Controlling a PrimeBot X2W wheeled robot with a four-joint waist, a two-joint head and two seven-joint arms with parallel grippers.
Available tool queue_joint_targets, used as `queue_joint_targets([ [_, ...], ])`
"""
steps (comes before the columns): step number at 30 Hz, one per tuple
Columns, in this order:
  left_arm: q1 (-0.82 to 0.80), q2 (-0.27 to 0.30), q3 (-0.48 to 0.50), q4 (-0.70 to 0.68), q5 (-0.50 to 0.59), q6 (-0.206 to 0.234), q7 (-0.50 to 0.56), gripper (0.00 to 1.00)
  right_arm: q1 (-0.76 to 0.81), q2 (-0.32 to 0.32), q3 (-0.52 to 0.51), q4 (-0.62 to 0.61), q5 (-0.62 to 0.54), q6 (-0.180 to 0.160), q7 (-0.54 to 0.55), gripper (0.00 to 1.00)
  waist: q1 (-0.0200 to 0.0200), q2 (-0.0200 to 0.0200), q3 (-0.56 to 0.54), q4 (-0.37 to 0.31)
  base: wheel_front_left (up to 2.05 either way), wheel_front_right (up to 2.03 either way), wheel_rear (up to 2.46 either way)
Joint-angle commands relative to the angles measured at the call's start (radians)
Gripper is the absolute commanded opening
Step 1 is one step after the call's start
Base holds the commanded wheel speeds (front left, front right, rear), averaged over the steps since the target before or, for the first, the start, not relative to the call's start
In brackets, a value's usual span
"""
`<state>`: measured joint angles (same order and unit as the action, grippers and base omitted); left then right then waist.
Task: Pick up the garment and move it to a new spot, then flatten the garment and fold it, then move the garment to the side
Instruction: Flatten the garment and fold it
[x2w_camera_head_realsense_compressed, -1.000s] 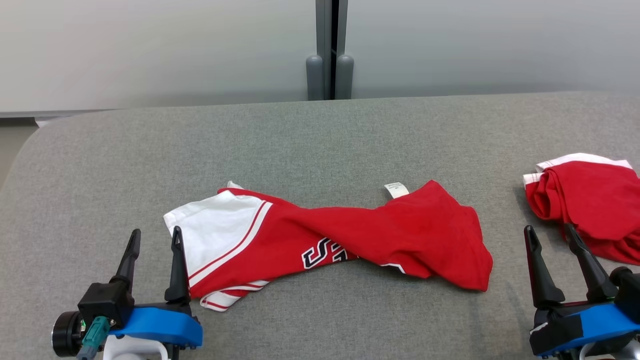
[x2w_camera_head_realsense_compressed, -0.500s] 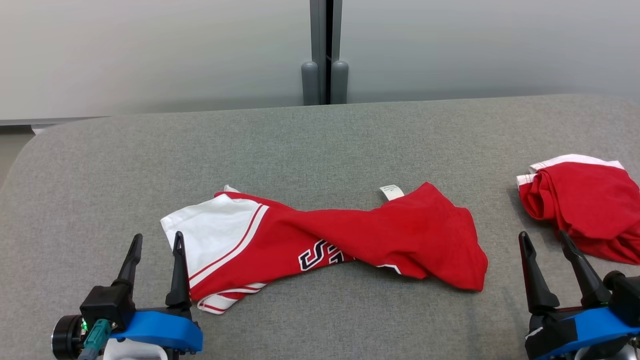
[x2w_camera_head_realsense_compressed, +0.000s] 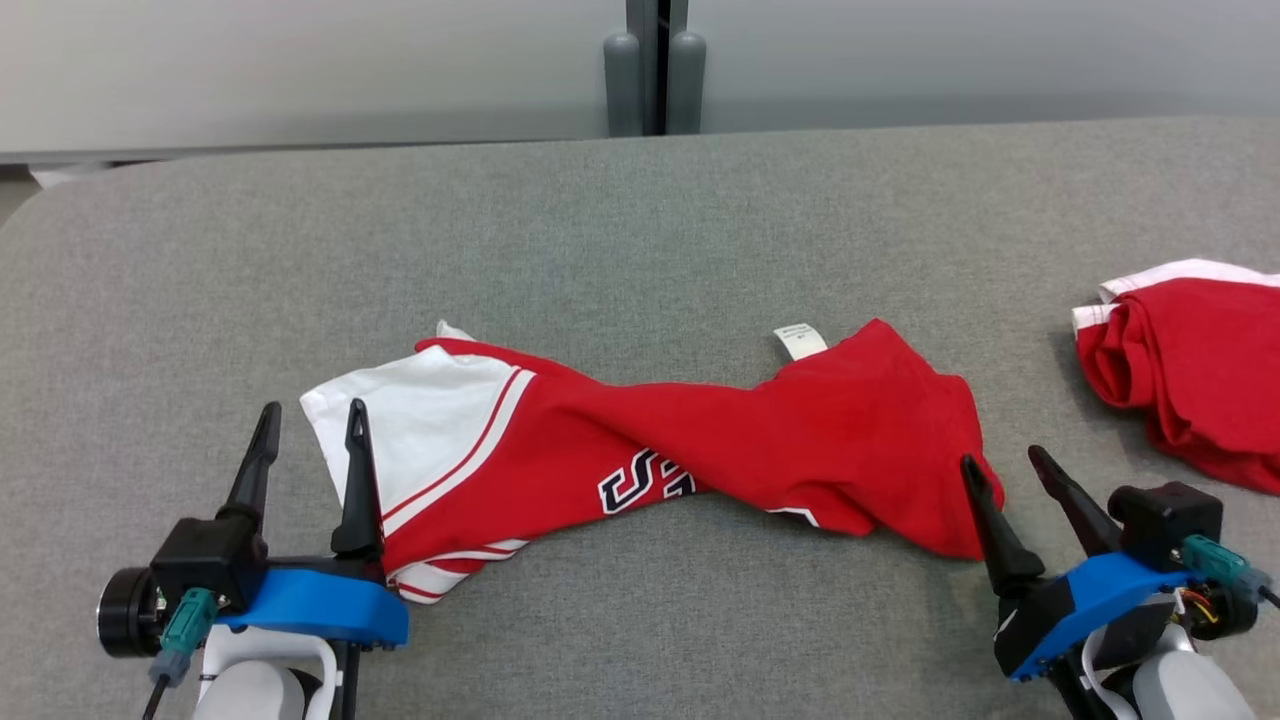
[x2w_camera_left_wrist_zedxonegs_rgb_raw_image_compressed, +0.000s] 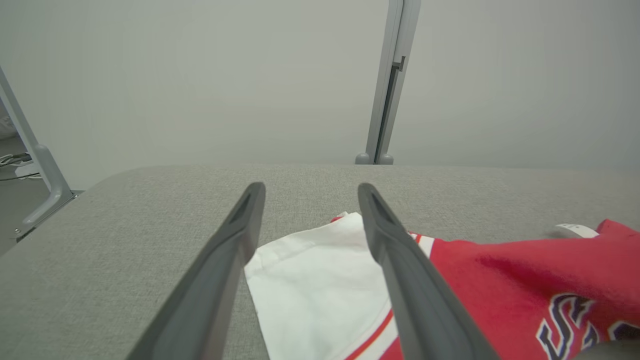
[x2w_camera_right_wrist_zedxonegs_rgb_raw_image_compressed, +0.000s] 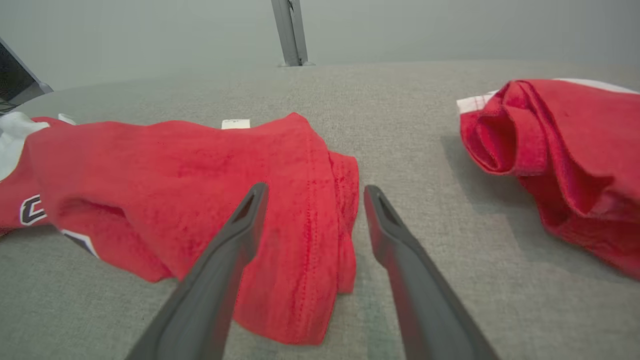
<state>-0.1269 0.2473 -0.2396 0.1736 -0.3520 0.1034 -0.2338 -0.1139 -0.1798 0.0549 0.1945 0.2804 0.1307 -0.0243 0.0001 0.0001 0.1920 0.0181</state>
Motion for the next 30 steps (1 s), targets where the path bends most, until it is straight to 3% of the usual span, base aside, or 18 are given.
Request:
queue_joint_targets([
  [1,-0.025,0.001,0.000,-0.004,0.005,-0.005,-0.006,1.00,-0.034,-0.011,0.014,0.043,0.014,0.000,-0.006,1.00,-0.0001,-0.0001,0.031,0.017,0.00,0.00,0.00],
  [7,-0.060,-0.004,-0.004,0.011,0.008,-0.008,-0.014,1.00,-0.114,-0.027,0.069,0.212,0.062,0.000,-0.020,1.00,-0.0001,-0.0001,0.067,0.025,0.00,0.00,0.00],
  [8,-0.063,-0.005,-0.004,0.014,0.008,-0.008,-0.016,1.00,-0.120,-0.030,0.075,0.225,0.070,0.000,-0.027,0.59,-0.0001,-0.0001,0.068,0.025,0.00,0.00,0.00],
  [10,-0.065,-0.007,-0.004,0.019,0.007,-0.010,-0.018,1.00,-0.125,-0.039,0.081,0.238,0.080,0.000,-0.048,0.00,-0.0001,-0.0001,0.068,0.023,0.00,0.00,0.00],
  [16,-0.064,-0.010,-0.003,0.030,0.009,-0.009,-0.024,1.00,-0.073,-0.048,0.057,0.197,0.052,0.000,-0.121,0.00,-0.0001,-0.0001,0.056,0.012,0.00,0.00,0.00],
  [23,-0.058,-0.008,0.000,0.034,0.006,-0.011,-0.027,1.00,0.088,0.030,-0.009,0.095,0.030,0.000,-0.132,0.00,-0.0001,-0.0001,0.047,0.006,0.00,0.00,0.00],
  [29,-0.051,-0.010,0.001,0.041,0.003,-0.007,-0.029,1.00,0.176,0.098,-0.025,0.117,0.040,0.000,-0.123,0.00,-0.0001,-0.0001,0.041,0.005,0.00,0.00,0.00],
  [30,-0.049,-0.010,0.002,0.042,0.002,-0.006,-0.029,1.00,0.176,0.104,-0.022,0.124,0.040,0.000,-0.129,0.42,-0.0001,-0.0001,0.039,0.004,0.00,0.00,0.00],
])
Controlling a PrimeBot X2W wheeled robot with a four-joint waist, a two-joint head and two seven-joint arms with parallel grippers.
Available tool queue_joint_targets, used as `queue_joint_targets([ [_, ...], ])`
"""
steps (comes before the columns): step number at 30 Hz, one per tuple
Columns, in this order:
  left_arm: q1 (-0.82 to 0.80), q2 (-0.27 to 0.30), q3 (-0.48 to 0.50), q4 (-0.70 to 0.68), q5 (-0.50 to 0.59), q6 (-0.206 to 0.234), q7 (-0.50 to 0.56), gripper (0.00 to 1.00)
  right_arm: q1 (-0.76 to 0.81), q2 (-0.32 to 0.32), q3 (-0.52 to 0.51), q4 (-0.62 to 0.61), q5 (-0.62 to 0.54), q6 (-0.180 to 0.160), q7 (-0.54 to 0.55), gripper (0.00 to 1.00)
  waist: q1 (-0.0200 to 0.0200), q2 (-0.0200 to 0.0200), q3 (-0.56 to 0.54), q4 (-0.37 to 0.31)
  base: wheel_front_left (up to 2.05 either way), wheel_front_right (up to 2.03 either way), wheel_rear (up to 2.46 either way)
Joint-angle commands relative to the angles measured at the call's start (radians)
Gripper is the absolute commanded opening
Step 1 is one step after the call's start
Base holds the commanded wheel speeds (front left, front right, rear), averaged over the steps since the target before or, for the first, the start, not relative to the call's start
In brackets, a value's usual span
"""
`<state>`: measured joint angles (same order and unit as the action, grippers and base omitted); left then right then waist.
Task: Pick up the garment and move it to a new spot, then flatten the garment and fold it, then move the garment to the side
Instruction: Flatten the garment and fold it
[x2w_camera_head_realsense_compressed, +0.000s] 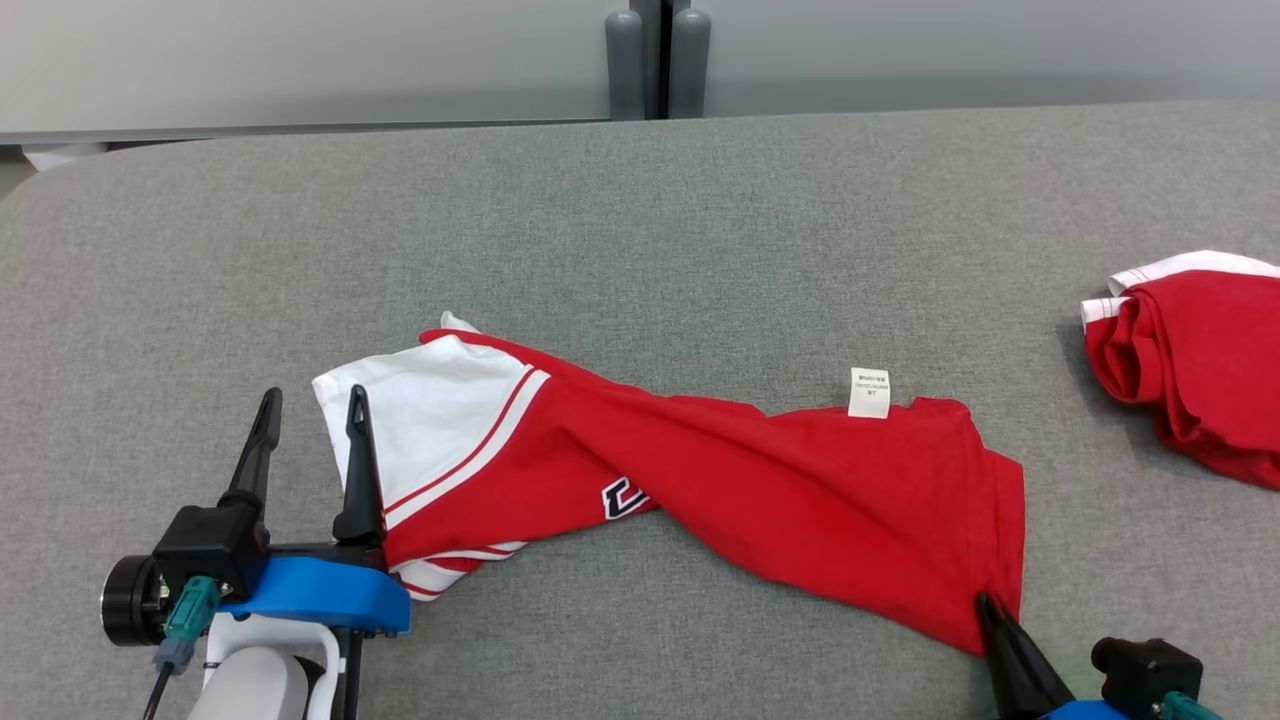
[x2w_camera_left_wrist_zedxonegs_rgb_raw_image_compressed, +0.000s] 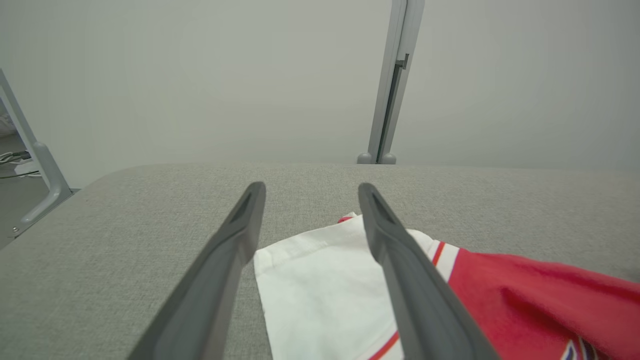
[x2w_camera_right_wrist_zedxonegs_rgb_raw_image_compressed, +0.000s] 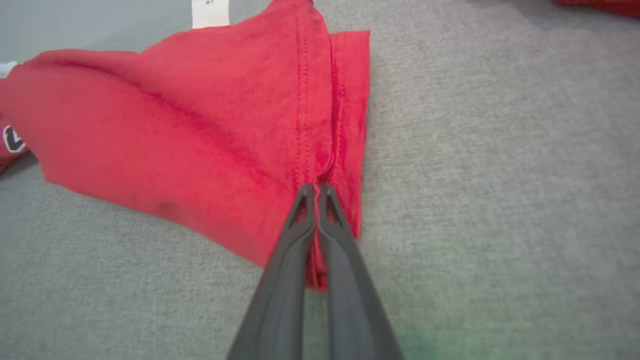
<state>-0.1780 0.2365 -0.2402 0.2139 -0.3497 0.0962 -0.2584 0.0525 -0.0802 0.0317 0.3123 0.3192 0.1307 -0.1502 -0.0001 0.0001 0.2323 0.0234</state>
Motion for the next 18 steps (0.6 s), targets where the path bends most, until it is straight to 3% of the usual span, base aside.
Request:
queue_joint_targets([
  [1,0.005,0.001,0.004,0.002,-0.001,0.004,-0.005,1.00,0.006,0.008,0.005,0.011,-0.002,0.000,-0.012,0.94,0.0001,-0.0001,-0.004,-0.003,0.00,0.00,0.00],
  [2,0.008,0.001,0.005,0.002,-0.001,0.006,-0.005,1.00,-0.001,0.011,0.004,0.009,-0.004,0.000,-0.021,1.00,0.0001,-0.0001,-0.007,-0.004,0.00,0.00,0.00],
  [10,0.030,0.004,0.010,0.006,-0.009,0.007,-0.007,1.00,-0.058,-0.012,-0.041,-0.095,-0.041,0.000,-0.044,1.00,0.0001,-0.0001,-0.030,-0.008,0.00,0.00,0.00],
  [18,0.060,0.015,0.001,0.001,-0.009,0.006,0.000,1.00,-0.091,-0.064,-0.074,-0.257,-0.067,0.000,0.038,1.00,0.0001,-0.0001,-0.075,-0.001,0.00,0.00,0.00],
])
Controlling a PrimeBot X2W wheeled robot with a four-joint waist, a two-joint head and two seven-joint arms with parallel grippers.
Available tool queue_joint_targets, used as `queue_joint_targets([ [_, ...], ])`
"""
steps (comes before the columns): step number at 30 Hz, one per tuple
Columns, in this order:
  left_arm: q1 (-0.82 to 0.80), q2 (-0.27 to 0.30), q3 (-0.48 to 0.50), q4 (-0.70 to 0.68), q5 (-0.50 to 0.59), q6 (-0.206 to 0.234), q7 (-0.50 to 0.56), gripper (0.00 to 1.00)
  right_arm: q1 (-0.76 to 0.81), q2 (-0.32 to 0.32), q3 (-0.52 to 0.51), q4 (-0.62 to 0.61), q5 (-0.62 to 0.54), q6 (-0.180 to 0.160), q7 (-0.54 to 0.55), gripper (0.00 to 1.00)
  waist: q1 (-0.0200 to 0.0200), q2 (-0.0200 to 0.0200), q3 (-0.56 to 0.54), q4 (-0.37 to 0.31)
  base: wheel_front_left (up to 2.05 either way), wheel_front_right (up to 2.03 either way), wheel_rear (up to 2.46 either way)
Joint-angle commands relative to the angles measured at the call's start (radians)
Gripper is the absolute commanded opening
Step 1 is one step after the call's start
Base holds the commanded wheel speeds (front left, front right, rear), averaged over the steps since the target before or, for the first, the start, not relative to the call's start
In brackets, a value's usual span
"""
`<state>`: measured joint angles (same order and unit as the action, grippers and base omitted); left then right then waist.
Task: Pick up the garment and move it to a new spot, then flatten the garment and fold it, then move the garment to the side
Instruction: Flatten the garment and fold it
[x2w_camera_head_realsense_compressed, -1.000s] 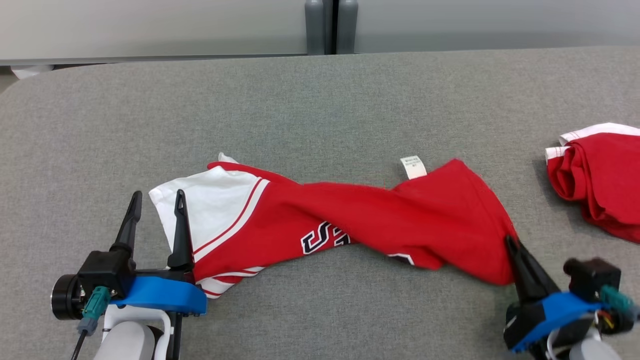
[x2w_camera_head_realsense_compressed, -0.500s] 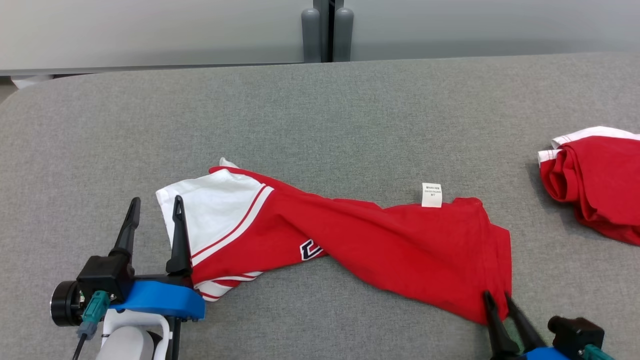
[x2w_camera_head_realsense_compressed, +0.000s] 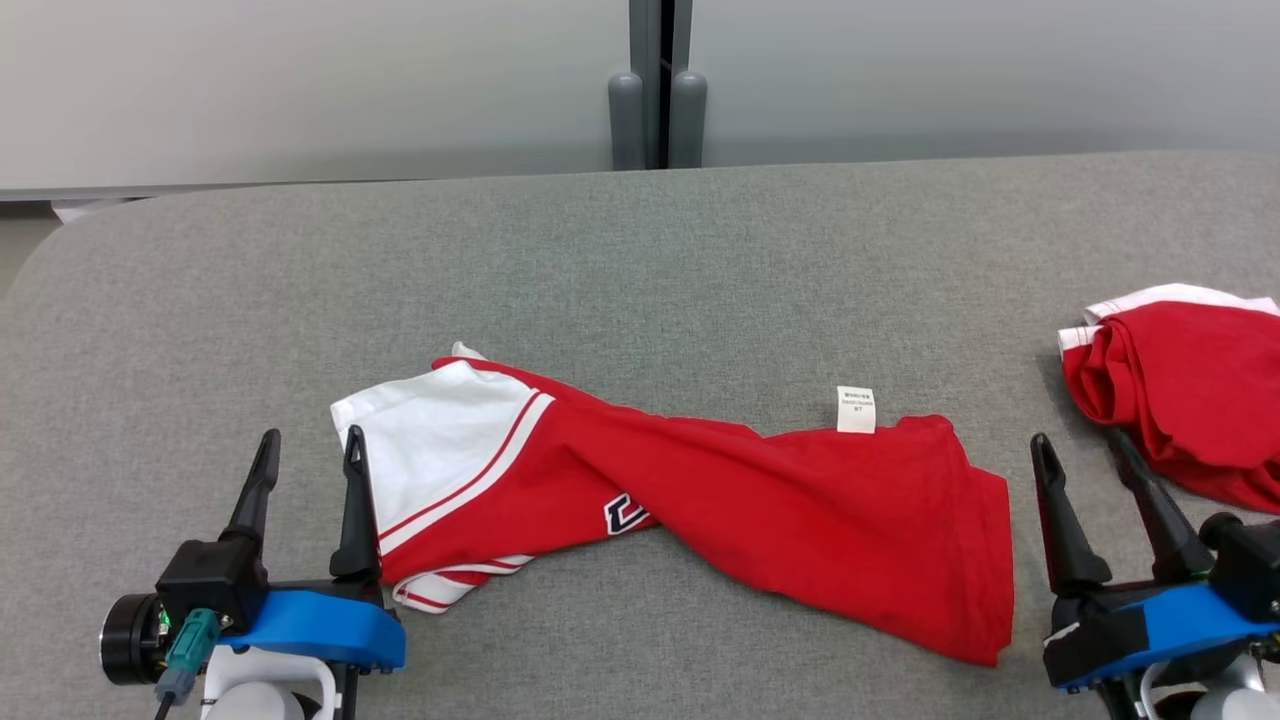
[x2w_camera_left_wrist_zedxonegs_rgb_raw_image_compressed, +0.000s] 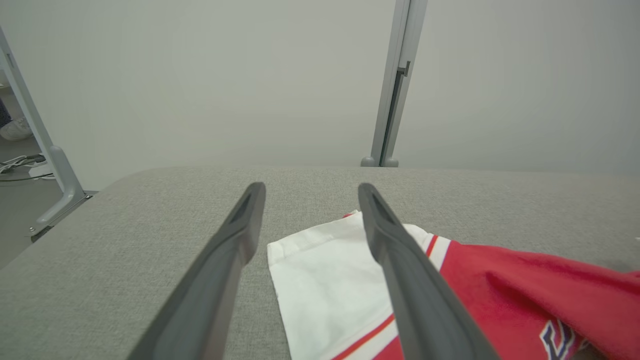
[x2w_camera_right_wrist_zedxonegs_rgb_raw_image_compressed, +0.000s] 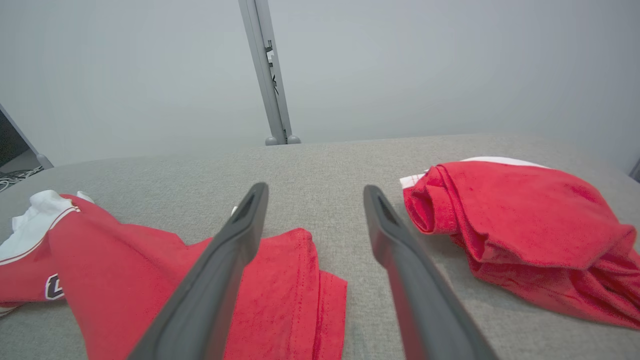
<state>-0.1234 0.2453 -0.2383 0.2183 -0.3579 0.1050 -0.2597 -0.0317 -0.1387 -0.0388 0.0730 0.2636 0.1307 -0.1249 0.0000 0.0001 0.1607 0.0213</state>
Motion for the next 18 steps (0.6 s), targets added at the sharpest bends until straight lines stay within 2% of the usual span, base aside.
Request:
queue_joint_targets([
  [1,0.007,0.008,-0.004,-0.004,-0.002,-0.006,0.005,1.00,-0.007,-0.005,-0.008,-0.034,-0.011,0.000,0.028,1.00,0.0000,-0.0001,-0.006,0.004,0.00,0.00,0.00],
  [9,0.013,0.021,-0.016,-0.016,-0.007,-0.011,0.022,1.00,0.023,0.011,-0.026,-0.112,-0.025,0.000,0.080,1.00,0.0000,-0.0001,-0.019,0.013,0.00,0.00,0.00],
  [18,0.000,0.043,-0.022,-0.025,-0.002,-0.013,0.037,1.00,0.031,0.022,-0.028,-0.132,-0.026,0.000,0.093,1.00,0.0000,-0.0001,-0.016,0.004,0.00,0.00,0.00],
])
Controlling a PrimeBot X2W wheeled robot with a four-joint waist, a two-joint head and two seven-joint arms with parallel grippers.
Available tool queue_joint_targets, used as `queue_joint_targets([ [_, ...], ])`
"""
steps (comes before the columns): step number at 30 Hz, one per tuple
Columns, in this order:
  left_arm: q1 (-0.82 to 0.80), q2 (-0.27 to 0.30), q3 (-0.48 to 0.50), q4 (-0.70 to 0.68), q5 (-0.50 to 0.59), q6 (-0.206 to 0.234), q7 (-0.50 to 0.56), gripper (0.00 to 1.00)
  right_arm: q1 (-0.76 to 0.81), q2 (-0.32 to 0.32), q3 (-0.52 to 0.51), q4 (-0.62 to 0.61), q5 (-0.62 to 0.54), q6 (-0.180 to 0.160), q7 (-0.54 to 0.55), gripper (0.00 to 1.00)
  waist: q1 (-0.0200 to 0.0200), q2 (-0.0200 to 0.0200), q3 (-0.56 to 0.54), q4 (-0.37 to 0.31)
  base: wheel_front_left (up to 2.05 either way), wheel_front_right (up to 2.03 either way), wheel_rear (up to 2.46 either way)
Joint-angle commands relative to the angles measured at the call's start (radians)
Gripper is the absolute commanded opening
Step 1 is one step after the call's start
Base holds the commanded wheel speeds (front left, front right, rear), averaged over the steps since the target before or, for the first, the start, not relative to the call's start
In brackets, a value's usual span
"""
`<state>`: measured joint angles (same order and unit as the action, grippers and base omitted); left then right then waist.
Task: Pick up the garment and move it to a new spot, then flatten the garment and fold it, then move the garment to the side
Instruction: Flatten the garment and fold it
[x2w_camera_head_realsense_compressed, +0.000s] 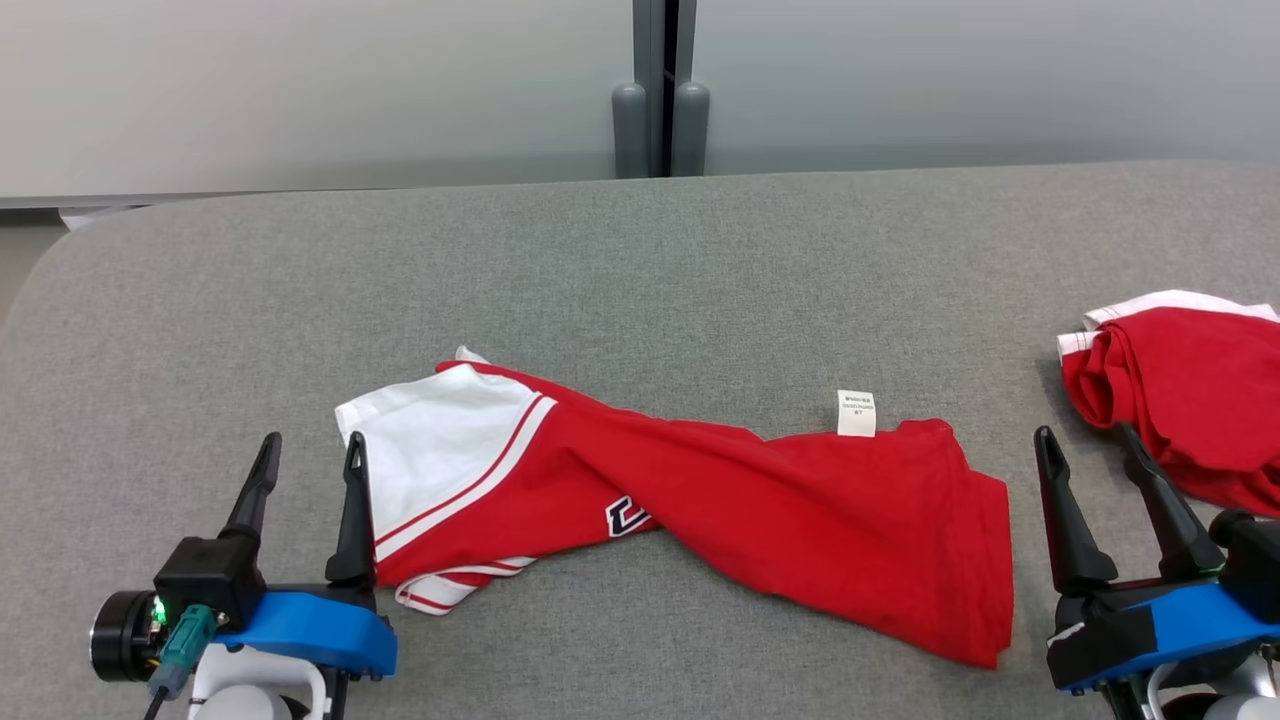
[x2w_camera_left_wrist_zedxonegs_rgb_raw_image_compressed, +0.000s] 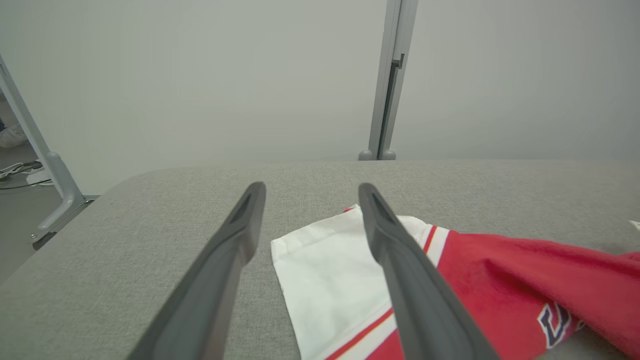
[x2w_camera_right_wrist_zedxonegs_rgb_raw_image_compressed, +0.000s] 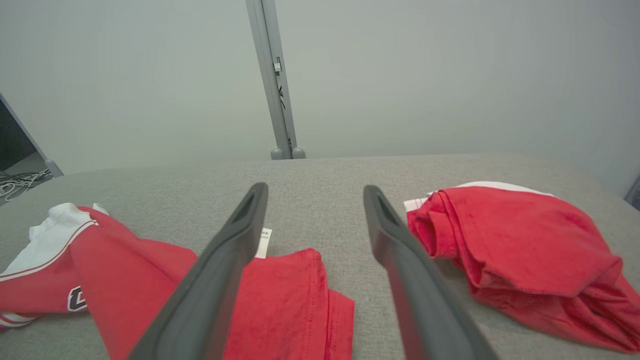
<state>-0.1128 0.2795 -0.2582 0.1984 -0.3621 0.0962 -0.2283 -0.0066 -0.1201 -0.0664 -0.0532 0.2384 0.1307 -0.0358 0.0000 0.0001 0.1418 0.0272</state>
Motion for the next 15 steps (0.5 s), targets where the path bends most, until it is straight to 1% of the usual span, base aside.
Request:
queue_joint_targets([
  [1,-0.018,0.013,-0.002,-0.007,0.003,-0.006,0.011,1.00,0.004,0.003,0.000,-0.006,0.002,0.000,0.003,1.00,0.0000,-0.0001,0.007,-0.003,0.00,0.00,0.00],
  [4,-0.057,0.025,0.003,-0.008,-0.011,-0.018,0.039,1.00,0.000,0.007,-0.004,-0.014,0.002,0.000,0.001,1.00,0.0000,-0.0001,0.026,-0.001,0.00,0.00,0.00],
  [6,-0.087,0.033,0.000,0.016,-0.025,-0.031,0.088,1.00,-0.007,0.008,-0.003,-0.016,0.006,0.000,0.003,1.00,0.0000,-0.0001,0.046,-0.001,0.00,0.00,0.00],
  [8,-0.132,0.042,-0.005,0.050,-0.042,-0.054,0.143,1.00,-0.022,0.006,0.003,-0.018,0.010,0.000,0.002,1.00,0.0000,-0.0001,0.071,-0.005,0.00,0.00,0.00],
  [12,-0.222,0.054,-0.020,0.161,-0.083,-0.110,0.247,1.00,-0.044,0.003,0.003,-0.007,0.010,0.000,-0.004,1.00,0.0000,-0.0001,0.119,-0.015,0.00,0.00,0.00],
  [15,-0.272,0.060,-0.026,0.267,-0.097,-0.135,0.287,1.00,-0.059,0.006,0.012,0.004,0.010,0.000,-0.011,1.00,0.0000,-0.0001,0.146,-0.026,0.00,0.00,0.00],
])
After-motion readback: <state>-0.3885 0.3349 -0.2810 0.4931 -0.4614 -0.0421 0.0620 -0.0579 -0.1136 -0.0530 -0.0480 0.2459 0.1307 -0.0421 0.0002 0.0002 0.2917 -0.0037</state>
